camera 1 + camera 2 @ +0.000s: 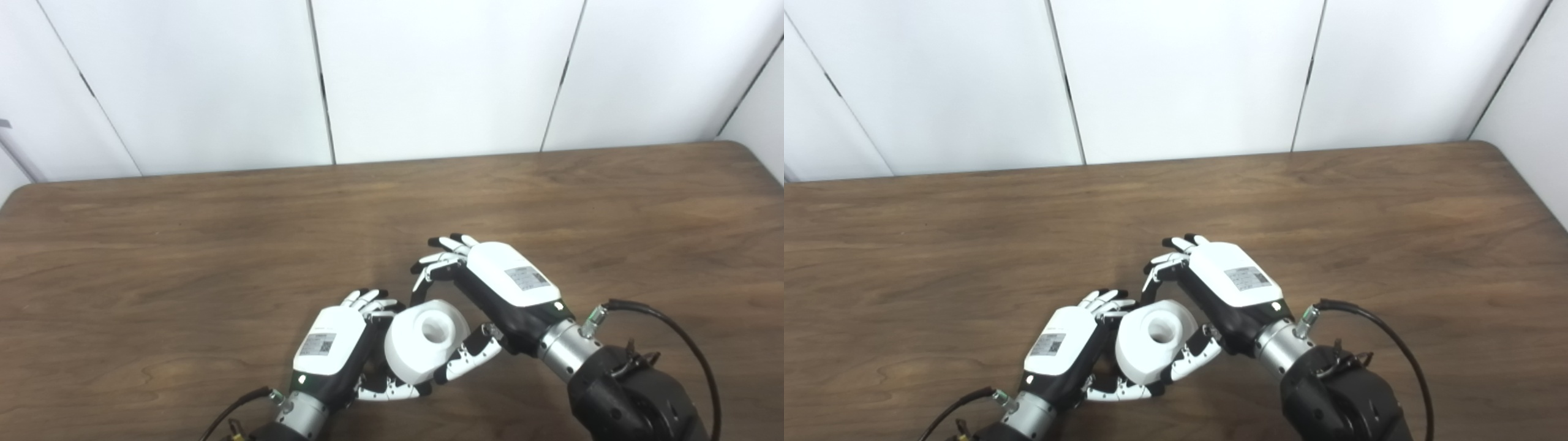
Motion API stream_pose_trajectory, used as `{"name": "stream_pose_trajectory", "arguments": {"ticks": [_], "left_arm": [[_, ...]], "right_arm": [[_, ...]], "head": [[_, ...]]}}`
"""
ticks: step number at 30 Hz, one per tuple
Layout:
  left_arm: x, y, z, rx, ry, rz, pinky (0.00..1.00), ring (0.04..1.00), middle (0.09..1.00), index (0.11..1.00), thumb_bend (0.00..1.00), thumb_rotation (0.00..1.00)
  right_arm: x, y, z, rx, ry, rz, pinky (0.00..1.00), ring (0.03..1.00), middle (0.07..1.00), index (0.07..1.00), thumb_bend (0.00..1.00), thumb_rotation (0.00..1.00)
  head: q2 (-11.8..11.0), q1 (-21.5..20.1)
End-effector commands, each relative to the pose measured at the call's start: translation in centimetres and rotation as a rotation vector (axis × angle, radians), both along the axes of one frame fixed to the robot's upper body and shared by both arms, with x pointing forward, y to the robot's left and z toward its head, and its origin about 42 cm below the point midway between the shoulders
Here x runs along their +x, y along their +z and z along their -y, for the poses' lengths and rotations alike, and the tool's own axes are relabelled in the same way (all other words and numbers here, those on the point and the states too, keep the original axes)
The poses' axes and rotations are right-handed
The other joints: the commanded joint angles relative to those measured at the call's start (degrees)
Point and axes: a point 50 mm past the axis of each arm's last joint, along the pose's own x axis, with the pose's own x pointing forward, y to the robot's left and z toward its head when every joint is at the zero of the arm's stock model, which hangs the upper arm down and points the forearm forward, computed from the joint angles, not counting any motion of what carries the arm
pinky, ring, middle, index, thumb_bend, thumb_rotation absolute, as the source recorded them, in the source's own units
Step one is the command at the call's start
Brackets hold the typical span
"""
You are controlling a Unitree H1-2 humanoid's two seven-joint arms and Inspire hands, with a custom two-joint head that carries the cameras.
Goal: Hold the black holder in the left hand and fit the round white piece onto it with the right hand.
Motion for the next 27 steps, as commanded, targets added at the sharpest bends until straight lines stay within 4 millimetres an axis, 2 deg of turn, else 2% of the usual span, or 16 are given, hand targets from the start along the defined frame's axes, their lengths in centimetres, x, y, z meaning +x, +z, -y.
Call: {"name": "stream_pose_trajectory", "arguments": {"ticks": [1, 27], "left_arm": [[-0.41, -1.15, 0.38, 0.063, -0.027, -0.052, 0.94, 0.898, 0.803, 0.486, 0.52, 0.05], [-0.65, -0.41, 1.01, 0.062, -0.033, -0.056, 0.94, 0.896, 0.805, 0.486, 0.52, 0.05]], "right_arm": [[0.23, 0.55, -0.38, -0.005, 0.001, 0.047, 0.99, 0.940, 0.795, 0.482, 0.52, 0.14], [0.72, 0.27, -0.67, -0.116, 0.013, -0.017, 0.98, 0.944, 0.812, 0.488, 0.52, 0.15]], "head": [[0.2, -0.1], [1.6, 0.7]]}}
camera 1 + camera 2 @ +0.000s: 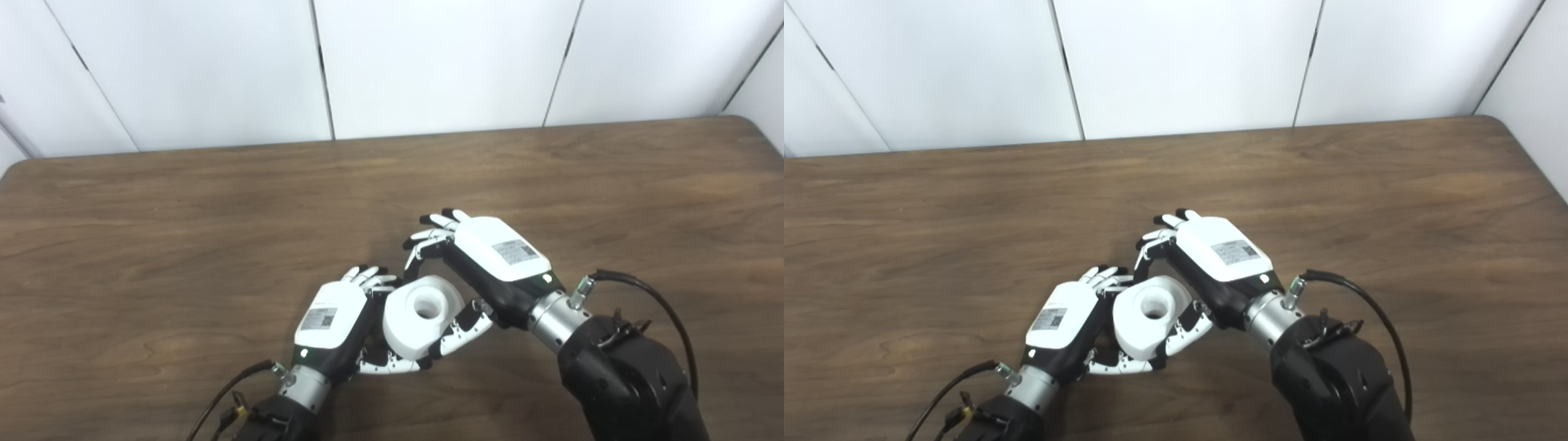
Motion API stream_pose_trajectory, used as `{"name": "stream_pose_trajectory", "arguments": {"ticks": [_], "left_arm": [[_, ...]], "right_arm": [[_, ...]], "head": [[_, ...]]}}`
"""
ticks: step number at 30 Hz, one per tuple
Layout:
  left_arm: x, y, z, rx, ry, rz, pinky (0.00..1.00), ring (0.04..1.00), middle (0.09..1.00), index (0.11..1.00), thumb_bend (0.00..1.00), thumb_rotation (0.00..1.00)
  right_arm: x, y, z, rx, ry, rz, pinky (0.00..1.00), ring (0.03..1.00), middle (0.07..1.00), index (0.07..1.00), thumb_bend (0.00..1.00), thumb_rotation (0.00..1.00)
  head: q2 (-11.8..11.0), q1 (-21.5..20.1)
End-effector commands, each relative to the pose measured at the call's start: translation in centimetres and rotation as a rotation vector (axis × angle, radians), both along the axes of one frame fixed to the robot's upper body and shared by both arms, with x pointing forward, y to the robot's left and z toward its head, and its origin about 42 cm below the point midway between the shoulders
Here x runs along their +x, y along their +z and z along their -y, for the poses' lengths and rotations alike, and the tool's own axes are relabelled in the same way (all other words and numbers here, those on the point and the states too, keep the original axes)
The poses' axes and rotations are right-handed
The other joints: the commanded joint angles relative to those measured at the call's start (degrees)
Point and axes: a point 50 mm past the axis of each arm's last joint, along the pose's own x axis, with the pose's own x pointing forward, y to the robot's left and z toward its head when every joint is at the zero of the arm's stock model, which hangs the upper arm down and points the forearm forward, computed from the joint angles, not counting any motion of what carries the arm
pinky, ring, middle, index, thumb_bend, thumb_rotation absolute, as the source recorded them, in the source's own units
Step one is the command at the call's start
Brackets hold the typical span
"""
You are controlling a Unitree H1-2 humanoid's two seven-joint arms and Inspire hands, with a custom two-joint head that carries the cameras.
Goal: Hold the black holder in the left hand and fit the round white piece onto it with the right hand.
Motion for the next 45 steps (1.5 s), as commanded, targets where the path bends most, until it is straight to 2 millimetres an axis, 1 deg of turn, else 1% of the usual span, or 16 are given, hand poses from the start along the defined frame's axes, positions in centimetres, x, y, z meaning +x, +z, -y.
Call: {"name": "stream_pose_trajectory", "arguments": {"ticks": [1, 13, 14, 15, 16, 21, 23, 26, 29, 35, 45], "left_arm": [[-0.57, -0.80, 0.61, 0.054, -0.034, -0.048, 0.94, 0.897, 0.806, 0.486, 0.52, 0.05], [-0.59, -0.80, 0.72, 0.055, -0.037, -0.051, 0.95, 0.896, 0.805, 0.486, 0.52, 0.05], [-0.59, -0.78, 0.73, 0.056, -0.037, -0.052, 0.95, 0.896, 0.805, 0.486, 0.52, 0.05], [-0.60, -0.75, 0.76, 0.056, -0.038, -0.053, 0.95, 0.897, 0.805, 0.486, 0.52, 0.05], [-0.61, -0.72, 0.79, 0.056, -0.038, -0.053, 0.95, 0.896, 0.805, 0.486, 0.52, 0.05], [-0.59, -0.66, 0.89, 0.060, -0.040, -0.058, 0.96, 0.898, 0.807, 0.487, 0.52, 0.05], [-0.58, -0.71, 0.89, 0.059, -0.041, -0.054, 0.95, 0.896, 0.804, 0.486, 0.52, 0.05], [-0.53, -0.83, 0.91, 0.064, -0.043, -0.050, 0.95, 0.892, 0.802, 0.486, 0.52, 0.05], [-0.53, -0.81, 0.93, 0.064, -0.045, -0.052, 0.95, 0.893, 0.802, 0.486, 0.52, 0.05], [-0.53, -0.85, 1.01, 0.064, -0.046, -0.048, 0.94, 0.891, 0.800, 0.486, 0.52, 0.05], [-0.41, -0.99, 1.04, 0.069, -0.044, -0.053, 0.95, 0.892, 0.798, 0.486, 0.52, 0.05]], "right_arm": [[0.38, -0.21, 0.13, -0.038, -0.012, -0.012, 0.98, 0.944, 0.812, 0.489, 0.52, 0.15], [0.44, -0.38, 0.28, -0.032, -0.023, -0.030, 0.98, 0.951, 0.814, 0.491, 0.52, 0.16], [0.42, -0.37, 0.31, -0.029, -0.024, -0.032, 0.97, 0.949, 0.814, 0.547, 0.71, 0.24], [0.40, -0.36, 0.36, -0.026, -0.025, -0.034, 0.97, 0.951, 0.816, 0.595, 0.83, 0.30], [0.40, -0.35, 0.41, -0.024, -0.025, -0.037, 0.98, 0.955, 0.818, 0.622, 0.88, 0.33], [0.43, -0.36, 0.60, -0.026, -0.028, -0.055, 0.98, 0.970, 0.830, 0.688, 0.96, 0.39], [0.42, -0.36, 0.61, -0.029, -0.027, -0.062, 0.98, 0.977, 0.838, 0.728, 0.97, 0.41], [0.41, -0.35, 0.60, -0.033, -0.027, -0.070, 1.00, 0.995, 0.876, 0.843, 0.99, 0.43], [0.46, -0.34, 0.60, -0.041, -0.027, -0.076, 1.00, 1.000, 0.912, 0.902, 1.00, 0.44], [0.49, -0.23, 0.59, -0.059, -0.023, -0.077, 1.00, 1.000, 0.946, 0.930, 1.00, 0.44], [0.76, -0.16, 0.76, -0.082, -0.021, -0.082, 1.00, 1.000, 0.946, 0.931, 1.00, 0.46]], "head": [[0.1, -0.1], [0.4, 0.0], [0.4, 0.0], [0.4, 0.0], [0.5, 0.2], [0.6, 0.2], [0.6, 0.2], [0.5, 0.2], [0.5, 0.2], [0.5, 0.3], [0.5, 0.4]]}}
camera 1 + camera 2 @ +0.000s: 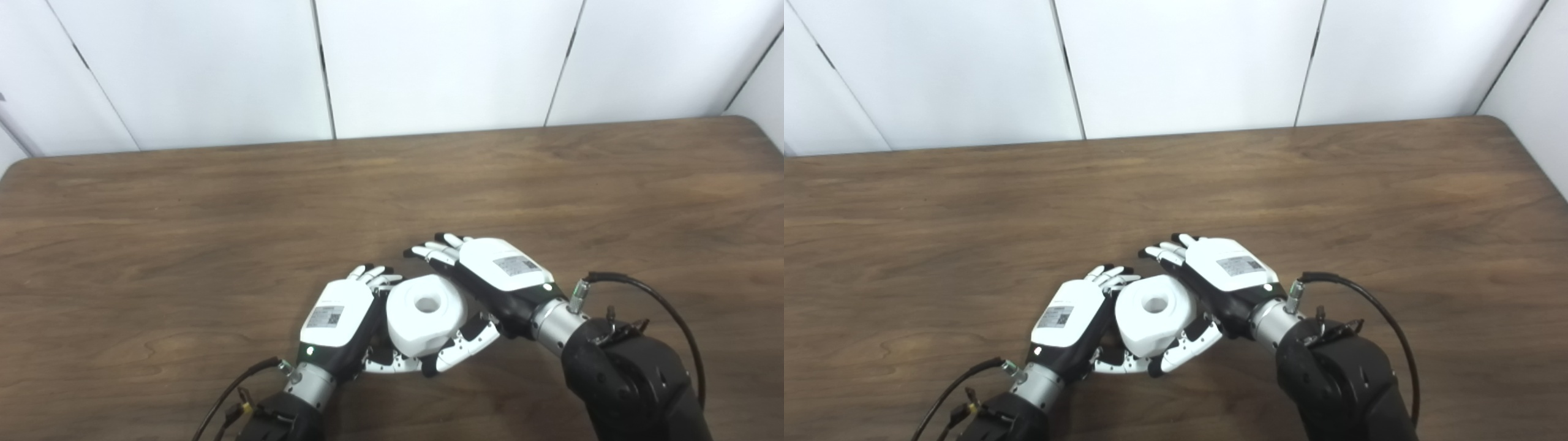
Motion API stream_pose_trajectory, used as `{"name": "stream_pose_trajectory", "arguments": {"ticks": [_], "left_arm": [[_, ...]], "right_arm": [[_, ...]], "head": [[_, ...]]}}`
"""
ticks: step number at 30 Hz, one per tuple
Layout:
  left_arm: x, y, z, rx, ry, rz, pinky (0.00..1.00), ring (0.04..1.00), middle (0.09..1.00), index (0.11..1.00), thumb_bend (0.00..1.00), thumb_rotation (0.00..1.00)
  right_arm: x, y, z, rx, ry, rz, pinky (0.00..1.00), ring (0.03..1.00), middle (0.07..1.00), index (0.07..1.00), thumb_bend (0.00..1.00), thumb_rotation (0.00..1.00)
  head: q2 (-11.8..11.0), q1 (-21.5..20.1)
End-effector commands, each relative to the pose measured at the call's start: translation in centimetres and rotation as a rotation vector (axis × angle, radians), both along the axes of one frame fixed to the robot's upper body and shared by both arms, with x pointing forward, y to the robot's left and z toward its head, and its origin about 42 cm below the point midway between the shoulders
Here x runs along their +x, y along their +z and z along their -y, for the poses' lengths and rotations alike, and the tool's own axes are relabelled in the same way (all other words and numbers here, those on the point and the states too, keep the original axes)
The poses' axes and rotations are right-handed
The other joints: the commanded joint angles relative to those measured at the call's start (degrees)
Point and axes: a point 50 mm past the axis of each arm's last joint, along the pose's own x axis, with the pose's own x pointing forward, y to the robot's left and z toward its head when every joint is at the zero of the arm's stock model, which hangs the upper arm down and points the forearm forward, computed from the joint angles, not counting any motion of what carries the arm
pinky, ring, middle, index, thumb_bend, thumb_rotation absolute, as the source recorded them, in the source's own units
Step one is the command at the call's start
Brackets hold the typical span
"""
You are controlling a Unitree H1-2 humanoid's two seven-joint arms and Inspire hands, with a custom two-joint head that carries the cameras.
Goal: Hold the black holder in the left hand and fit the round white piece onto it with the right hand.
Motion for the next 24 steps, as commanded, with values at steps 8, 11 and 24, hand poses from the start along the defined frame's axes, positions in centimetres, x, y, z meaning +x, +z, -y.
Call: {"name": "stream_pose_trajectory", "arguments": {"ticks": [8, 11, 24], "left_arm": [[-0.3, -1.5, 0.2, 0.053, -0.029, -0.054, 0.94, 0.892, 0.796, 0.486, 0.52, 0.05], [-0.3, -1.5, 0.1, 0.054, -0.026, -0.056, 0.94, 0.894, 0.797, 0.486, 0.52, 0.05], [-0.1, -1.5, -0.9, 0.066, -0.012, -0.073, 0.93, 0.884, 0.789, 0.486, 0.52, 0.05]], "right_arm": [[0.5, 2.6, 1.1, 0.021, -0.007, 0.047, 1.00, 1.000, 0.966, 0.966, 1.00, 0.48], [0.4, 3.3, 1.7, 0.028, -0.012, 0.044, 1.00, 1.000, 0.982, 0.991, 1.00, 0.50], [-0.5, 5.8, 4.7, 0.006, -0.050, 0.042, 1.00, 1.000, 0.990, 1.000, 1.00, 0.55]], "head": [[-0.5, -0.2], [-0.6, -0.3], [-0.6, -0.3]]}}
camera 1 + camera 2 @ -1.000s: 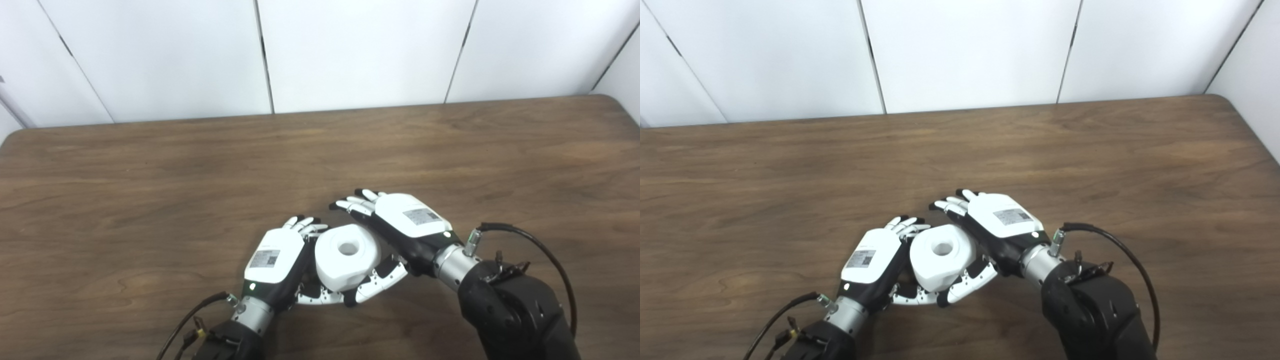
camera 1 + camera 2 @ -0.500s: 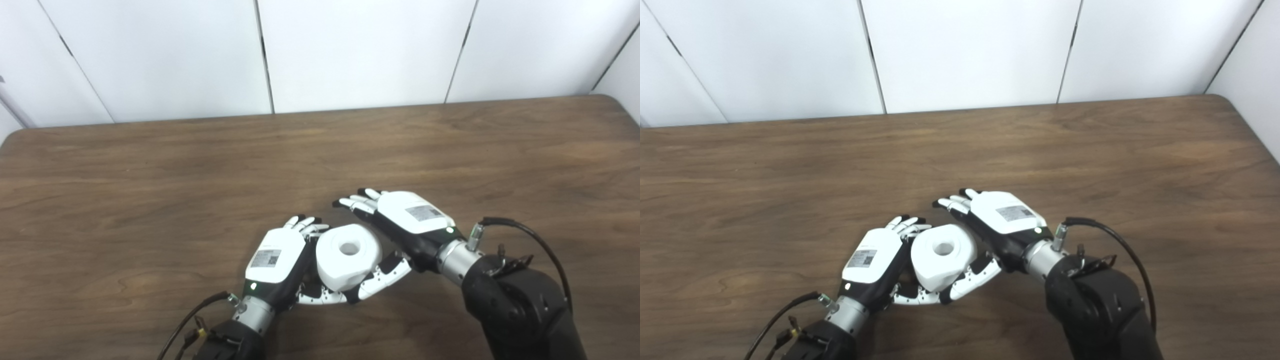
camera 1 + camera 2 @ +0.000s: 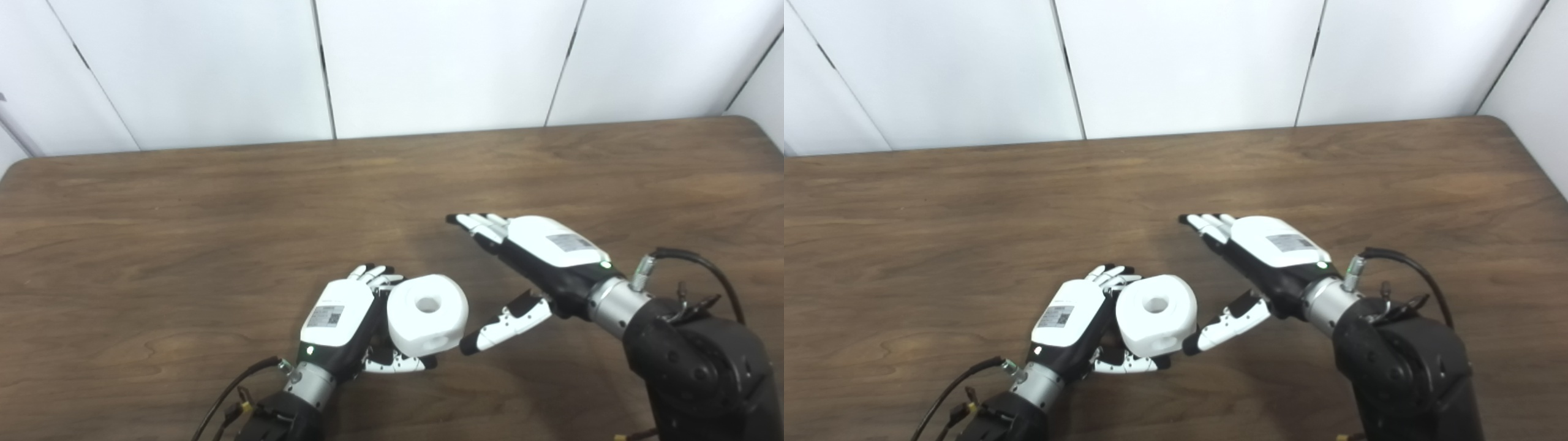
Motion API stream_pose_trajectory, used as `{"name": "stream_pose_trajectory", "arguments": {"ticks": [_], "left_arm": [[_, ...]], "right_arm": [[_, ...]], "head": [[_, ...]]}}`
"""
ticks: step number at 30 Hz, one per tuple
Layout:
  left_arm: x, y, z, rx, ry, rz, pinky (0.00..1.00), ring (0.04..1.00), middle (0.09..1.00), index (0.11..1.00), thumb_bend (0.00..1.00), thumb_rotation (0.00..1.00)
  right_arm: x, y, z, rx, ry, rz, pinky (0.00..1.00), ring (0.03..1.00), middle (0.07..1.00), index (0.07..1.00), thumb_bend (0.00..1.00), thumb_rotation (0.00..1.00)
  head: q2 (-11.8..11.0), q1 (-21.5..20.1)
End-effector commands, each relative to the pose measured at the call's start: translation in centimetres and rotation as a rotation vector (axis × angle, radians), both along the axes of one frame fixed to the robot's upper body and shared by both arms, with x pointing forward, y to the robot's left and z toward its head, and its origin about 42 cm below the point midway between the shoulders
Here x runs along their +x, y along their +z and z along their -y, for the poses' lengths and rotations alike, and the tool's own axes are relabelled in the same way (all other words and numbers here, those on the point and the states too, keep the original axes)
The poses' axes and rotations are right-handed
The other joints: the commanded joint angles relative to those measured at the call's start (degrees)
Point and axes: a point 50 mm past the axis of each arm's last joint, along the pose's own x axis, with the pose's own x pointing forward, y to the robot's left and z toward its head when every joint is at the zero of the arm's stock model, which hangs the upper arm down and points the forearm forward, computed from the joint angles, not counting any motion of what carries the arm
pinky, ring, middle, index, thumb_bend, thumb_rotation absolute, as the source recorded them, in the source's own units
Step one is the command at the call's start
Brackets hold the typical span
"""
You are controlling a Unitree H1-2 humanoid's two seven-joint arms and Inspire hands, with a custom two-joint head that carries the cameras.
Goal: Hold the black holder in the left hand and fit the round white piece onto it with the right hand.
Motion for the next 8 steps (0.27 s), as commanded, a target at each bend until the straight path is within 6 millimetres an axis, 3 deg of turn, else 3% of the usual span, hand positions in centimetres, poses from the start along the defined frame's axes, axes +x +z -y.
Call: {"name": "stream_pose_trajectory", "arguments": {"ticks": [1, 8], "left_arm": [[-0.29, -1.35, -0.62, 0.063, -0.014, -0.074, 0.93, 0.883, 0.789, 0.486, 0.52, 0.05], [-0.04, -0.95, -1.19, 0.046, 0.023, -0.106, 0.92, 0.888, 0.796, 0.492, 0.52, 0.06]], "right_arm": [[-0.12, 1.94, 0.13, 0.005, 0.010, 0.067, 1.00, 1.000, 0.992, 1.000, 1.00, 0.55], [-0.15, 2.42, 0.56, -0.023, 0.006, 0.040, 1.00, 1.000, 0.998, 1.000, 1.00, 0.57]], "head": [[0.0, -0.2], [0.0, -0.1]]}}
